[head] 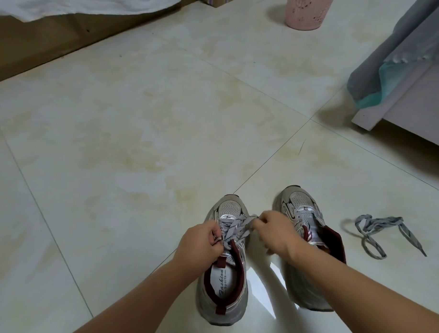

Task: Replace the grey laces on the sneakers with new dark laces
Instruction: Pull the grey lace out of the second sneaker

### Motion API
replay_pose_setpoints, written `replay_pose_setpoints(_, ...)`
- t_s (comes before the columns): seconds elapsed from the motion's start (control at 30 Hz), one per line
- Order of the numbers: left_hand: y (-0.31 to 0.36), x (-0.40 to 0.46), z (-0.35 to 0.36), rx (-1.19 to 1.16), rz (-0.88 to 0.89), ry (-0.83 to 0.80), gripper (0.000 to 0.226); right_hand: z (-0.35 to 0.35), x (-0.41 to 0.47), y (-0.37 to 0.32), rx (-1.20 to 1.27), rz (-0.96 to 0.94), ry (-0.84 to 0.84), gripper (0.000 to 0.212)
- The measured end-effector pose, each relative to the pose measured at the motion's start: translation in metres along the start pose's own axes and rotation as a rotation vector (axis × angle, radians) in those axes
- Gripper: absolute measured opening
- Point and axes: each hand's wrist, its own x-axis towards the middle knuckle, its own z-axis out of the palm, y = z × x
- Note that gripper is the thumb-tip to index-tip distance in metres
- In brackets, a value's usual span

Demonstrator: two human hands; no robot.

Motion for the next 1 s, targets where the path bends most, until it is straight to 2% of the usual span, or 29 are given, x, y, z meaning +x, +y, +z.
replay_pose_setpoints(0.07, 0.001, 0.0, 0.0, -0.004, -0.006, 0.012, 0.03, 0.015, -0.007, 0.0, 0.135, 0.072, -0.173, 0.035)
replay_pose_setpoints(0.1, 0.001, 0.0, 0.0, -0.002, -0.008, 0.019, 0.03, 0.022, -0.008, 0.002, 0.135, 0.055, -0.205, 0.037)
replay_pose_setpoints(0.27, -0.001, 0.0, 0.001, -0.027, -0.014, 0.027, 0.029, 0.03, 0.005, 0.009, 0.049, -0.042, -0.086, 0.034)
replay_pose_setpoints(0.37, -0.001, 0.0, 0.001, -0.049, -0.012, 0.031, 0.025, 0.018, 0.006, 0.009, 0.202, 0.008, 0.046, 0.028)
replay_pose_setpoints(0.47, -0.002, 0.0, 0.002, -0.067, -0.02, 0.039, 0.022, 0.016, -0.001, 0.005, 0.363, 0.054, -0.061, 0.021)
replay_pose_setpoints(0.57, -0.002, 0.0, 0.002, -0.087, -0.033, 0.061, 0.025, 0.026, -0.008, 0.002, 0.28, 0.051, -0.191, 0.018)
replay_pose_setpoints(0.7, -0.002, 0.0, 0.002, -0.101, -0.037, 0.065, 0.023, 0.028, -0.004, 0.003, 0.241, 0.06, -0.141, 0.017)
replay_pose_setpoints(0.83, -0.001, 0.002, 0.001, -0.158, -0.066, 0.055, 0.021, 0.011, 0.003, 0.003, 0.493, 0.144, -0.012, 0.013)
replay_pose_setpoints(1.0, -0.003, 0.006, -0.006, -0.299, -0.141, -0.041, 0.026, 0.013, -0.005, -0.002, 0.346, 0.108, -0.2, 0.011)
